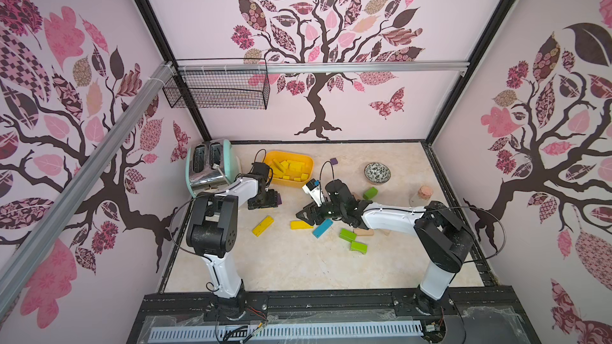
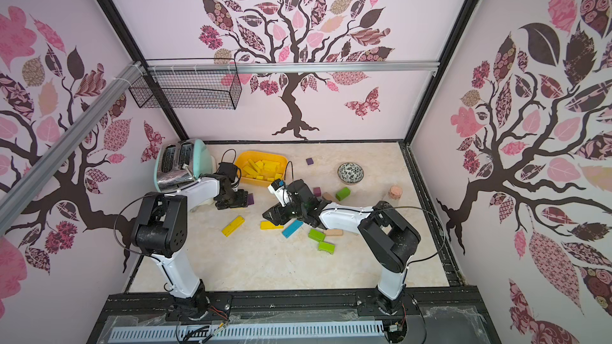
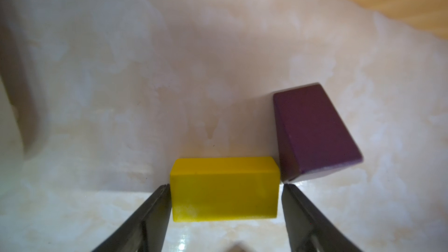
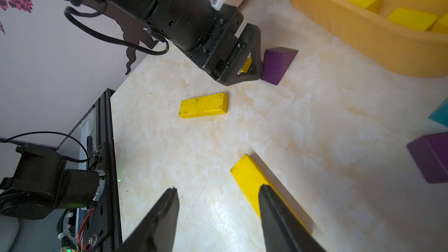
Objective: Pick out the yellow building blocks
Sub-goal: Pick up the building block from the center of the board.
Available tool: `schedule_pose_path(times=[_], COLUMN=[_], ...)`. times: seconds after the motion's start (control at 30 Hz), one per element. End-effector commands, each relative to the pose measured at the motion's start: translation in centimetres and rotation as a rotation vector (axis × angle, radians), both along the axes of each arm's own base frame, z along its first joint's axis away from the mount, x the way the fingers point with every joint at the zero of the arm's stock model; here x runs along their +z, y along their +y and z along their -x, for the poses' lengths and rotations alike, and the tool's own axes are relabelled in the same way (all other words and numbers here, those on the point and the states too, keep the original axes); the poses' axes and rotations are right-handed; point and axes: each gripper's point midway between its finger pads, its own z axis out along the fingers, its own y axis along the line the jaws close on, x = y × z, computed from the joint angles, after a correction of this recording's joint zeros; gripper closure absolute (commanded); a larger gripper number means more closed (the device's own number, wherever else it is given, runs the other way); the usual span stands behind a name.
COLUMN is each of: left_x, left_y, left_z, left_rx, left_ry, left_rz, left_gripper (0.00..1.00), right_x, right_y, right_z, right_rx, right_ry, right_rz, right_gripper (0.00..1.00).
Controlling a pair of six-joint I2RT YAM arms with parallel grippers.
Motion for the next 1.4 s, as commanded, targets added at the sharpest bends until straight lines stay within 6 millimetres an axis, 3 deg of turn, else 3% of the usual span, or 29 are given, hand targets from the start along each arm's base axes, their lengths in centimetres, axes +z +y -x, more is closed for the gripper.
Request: schedule_pose_path(times=[0.0, 0.6, 0.87, 1.13, 1.37], left_x=[0.0, 0.8, 3.4, 6.5, 11.0], left_y=[-0.5, 0.5, 0.7, 0.2, -0.3], left_z=[-0.4, -0.6, -1.2, -0.6, -1.8], left_rx=[-0.007, 0.007, 0.030, 0.036, 0.028], left_ry=[0.006, -0.024, -0.133, -0.229, -0.336], left_rz=[0.020, -0.019, -0.014, 0.015, 0.034], left_gripper=[0.27, 0.38, 0.41, 0.45, 0.46], right_x=[0.5, 0.6, 1.9, 3.4, 4.8], right_y=[0.6, 0.5, 0.2, -0.4, -0.8], right_z=[-0.3, -0.3, -0.4, -1.3, -2.3], right_rx=[0.009, -0.004, -0.003, -0.020, -0.045], right_ry=[0.008, 0.028, 0.031, 0.050, 0.076], right_rz=[-0.007, -0.002, -0.012, -0.042, -0.082], right_gripper=[0.42, 0.43, 0.43, 0.43, 0.43])
